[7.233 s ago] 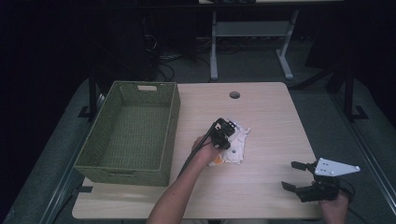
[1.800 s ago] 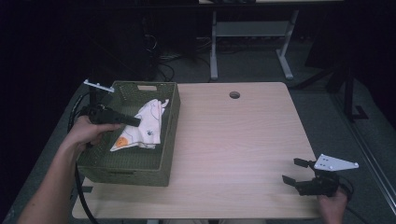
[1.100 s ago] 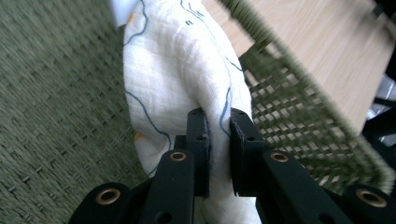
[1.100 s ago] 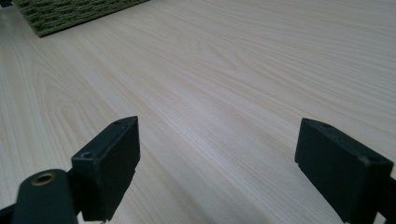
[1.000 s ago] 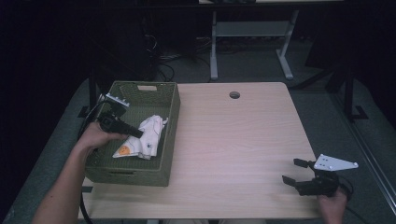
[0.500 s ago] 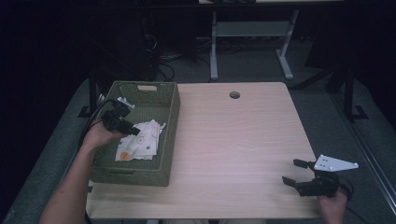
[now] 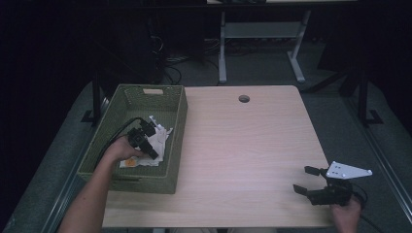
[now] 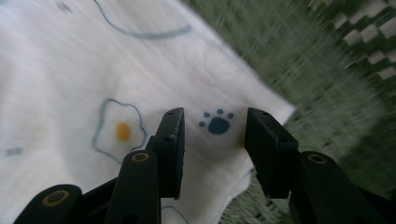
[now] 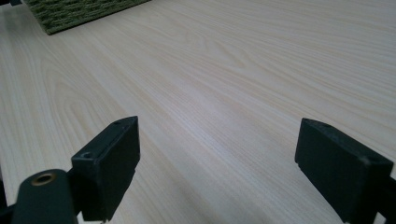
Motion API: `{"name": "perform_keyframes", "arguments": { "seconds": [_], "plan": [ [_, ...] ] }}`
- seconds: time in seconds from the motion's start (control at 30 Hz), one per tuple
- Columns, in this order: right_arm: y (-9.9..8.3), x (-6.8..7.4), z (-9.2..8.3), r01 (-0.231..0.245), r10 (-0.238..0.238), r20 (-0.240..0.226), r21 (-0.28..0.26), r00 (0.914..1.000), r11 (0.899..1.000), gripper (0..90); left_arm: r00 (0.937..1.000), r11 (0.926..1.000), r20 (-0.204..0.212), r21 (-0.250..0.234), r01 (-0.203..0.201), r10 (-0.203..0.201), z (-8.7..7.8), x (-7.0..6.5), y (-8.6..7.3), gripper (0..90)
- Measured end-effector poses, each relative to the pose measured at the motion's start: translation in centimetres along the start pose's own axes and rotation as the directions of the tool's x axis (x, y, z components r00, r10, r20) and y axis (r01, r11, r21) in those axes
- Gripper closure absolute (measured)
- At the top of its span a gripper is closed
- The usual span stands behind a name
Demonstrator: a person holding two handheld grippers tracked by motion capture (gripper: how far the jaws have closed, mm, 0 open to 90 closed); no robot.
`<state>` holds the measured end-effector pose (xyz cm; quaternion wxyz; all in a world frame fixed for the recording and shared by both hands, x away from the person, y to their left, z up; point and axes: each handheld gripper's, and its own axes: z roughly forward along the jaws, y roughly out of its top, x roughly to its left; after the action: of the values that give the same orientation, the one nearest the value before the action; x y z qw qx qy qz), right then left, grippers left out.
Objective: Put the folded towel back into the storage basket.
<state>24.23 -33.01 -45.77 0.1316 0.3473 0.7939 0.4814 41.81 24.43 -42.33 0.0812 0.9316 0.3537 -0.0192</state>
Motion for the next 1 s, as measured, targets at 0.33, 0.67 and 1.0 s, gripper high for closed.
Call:
{"name": "perform_keyframes", "arguments": {
  "seconds": [0.33, 0.67, 1.0],
  "plan": [
    [0.1, -0.1, 0.0, 0.002, -0.002, -0.005, -0.005, 1.0, 1.0, 13.5, 0.9995, 0.9995, -0.024, -0.024, -0.022, 0.021, -0.2, -0.6, -0.3, 86.0],
    [0.1, 0.0, 0.0, 0.006, -0.007, -0.01, -0.008, 0.9999, 1.0, 13.5, 0.9982, 0.9991, 0.06, -0.041, 0.009, -0.007, -0.7, -0.6, -1.3, 71.4],
    [0.3, -0.1, 0.2, 0.009, -0.009, -0.018, -0.009, 0.9998, 1.0, 13.5, 0.9977, 0.9607, 0.024, -0.27, 0.067, -0.063, -5.2, -0.6, -3.0, 64.3]
  ]
}}
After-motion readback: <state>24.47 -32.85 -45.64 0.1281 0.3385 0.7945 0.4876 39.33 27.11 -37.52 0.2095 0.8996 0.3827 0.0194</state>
